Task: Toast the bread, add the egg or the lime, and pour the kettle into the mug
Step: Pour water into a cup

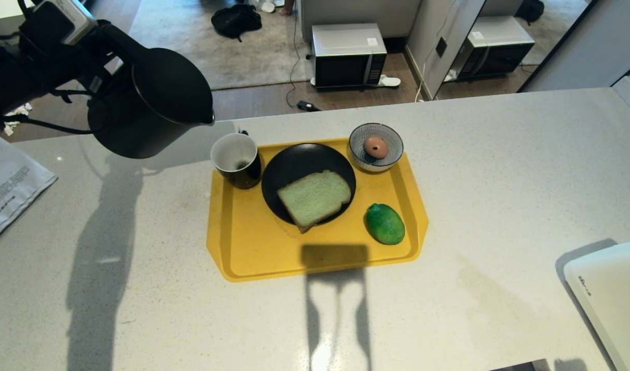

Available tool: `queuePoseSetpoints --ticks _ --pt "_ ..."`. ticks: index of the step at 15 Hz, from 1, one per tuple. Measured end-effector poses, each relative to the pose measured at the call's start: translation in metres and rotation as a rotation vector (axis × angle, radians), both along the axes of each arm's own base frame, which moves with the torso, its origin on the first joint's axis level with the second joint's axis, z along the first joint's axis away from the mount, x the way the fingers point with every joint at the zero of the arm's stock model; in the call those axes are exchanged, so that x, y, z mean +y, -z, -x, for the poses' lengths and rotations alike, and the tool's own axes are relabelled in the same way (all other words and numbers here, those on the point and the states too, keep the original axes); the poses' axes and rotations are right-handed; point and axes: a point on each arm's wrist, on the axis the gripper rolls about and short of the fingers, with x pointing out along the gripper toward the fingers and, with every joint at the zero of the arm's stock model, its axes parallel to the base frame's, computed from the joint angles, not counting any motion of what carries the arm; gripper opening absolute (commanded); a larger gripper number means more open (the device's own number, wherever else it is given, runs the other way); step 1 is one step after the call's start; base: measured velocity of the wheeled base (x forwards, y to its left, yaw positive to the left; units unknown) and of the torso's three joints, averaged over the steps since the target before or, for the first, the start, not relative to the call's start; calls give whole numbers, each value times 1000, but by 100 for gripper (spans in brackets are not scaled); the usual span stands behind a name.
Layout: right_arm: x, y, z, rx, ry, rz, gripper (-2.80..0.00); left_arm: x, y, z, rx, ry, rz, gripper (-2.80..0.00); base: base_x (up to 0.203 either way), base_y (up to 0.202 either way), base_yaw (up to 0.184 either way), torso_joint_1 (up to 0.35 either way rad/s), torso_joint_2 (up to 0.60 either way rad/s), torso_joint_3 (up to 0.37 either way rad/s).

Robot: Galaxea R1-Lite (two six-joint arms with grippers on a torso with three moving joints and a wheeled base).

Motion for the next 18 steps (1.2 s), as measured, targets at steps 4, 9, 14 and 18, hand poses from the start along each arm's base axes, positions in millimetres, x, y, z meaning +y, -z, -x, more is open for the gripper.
queuePoseSetpoints --ticks 4,9,14,18 --pt "0 0 0 -1 0 0 -280 -18 1 -5 0 44 2 -280 0 0 0 0 0 0" --pt "0 0 0 0 0 0 -280 -29 2 -5 17 50 -32 -280 0 0 0 0 0 0" --pt "0 0 0 0 -1 0 -280 -28 -2 -1 12 39 -56 -280 0 0 0 0 0 0" --pt "0 0 0 0 -1 0 -280 -29 -5 2 13 34 -77 -280 0 0 0 0 0 0"
